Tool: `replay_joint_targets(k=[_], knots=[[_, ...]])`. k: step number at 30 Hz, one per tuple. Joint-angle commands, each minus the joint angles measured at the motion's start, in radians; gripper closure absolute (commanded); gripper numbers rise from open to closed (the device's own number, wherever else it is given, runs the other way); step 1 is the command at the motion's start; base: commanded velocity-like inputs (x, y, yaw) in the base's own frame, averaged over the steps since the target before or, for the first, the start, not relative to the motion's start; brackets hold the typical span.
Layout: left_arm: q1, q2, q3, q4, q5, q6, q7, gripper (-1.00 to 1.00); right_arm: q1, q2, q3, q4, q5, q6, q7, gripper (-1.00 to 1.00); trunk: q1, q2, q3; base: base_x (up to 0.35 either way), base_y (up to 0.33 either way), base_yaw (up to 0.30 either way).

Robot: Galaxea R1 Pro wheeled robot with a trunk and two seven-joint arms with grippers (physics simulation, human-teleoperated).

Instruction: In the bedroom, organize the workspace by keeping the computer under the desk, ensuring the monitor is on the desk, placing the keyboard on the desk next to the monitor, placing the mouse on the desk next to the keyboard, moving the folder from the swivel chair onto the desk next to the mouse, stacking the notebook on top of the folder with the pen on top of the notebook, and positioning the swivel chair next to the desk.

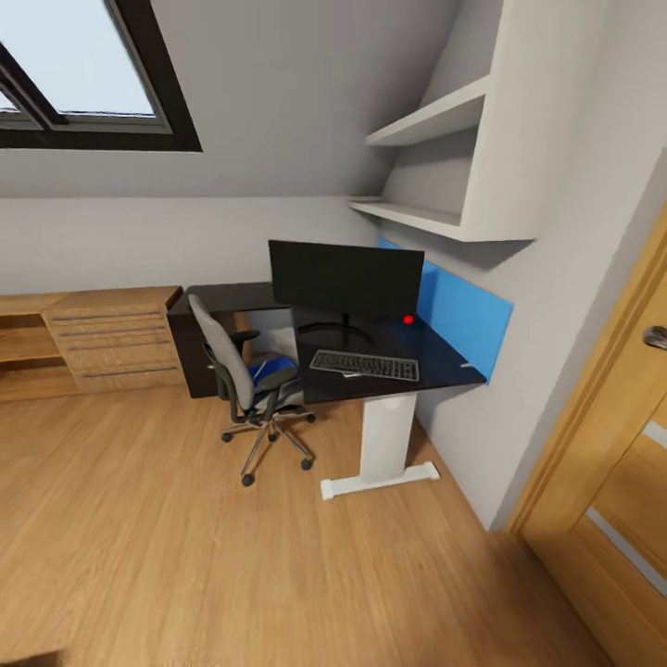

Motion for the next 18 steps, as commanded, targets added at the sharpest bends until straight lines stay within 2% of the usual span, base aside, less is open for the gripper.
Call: replay_joint_targets(k=[1, 8, 12, 18], knots=[[0.000, 0.000, 0.002, -0.001, 0.000, -0.002, 0.000, -1.00, 0.000, 0.000, 0.001, 0.000, 0.000, -0.003, -0.003, -1.00, 0.000, -0.001, -0.002, 0.000, 0.000, 0.257], [0.000, -0.001, -0.001, -0.001, -0.002, -0.013, 0.013, -1.00, 0.000, 0.000, 0.001, 0.000, 0.000, -0.004, -0.003, -1.00, 0.000, -0.001, -0.007, 0.000, 0.000, 0.257], [0.000, -0.011, -0.004, 0.001, -0.005, -0.095, 0.083, -1.00, 0.000, 0.000, 0.001, -0.001, 0.001, -0.005, -0.003, -1.00, 0.000, -0.001, -0.009, 0.000, 0.000, 0.257], [0.000, -0.021, -0.009, 0.024, -0.010, -0.132, 0.143, -1.00, 0.000, 0.000, 0.001, -0.001, 0.002, -0.008, -0.003, -1.00, 0.000, -0.001, -0.012, 0.000, 0.004, 0.265]])
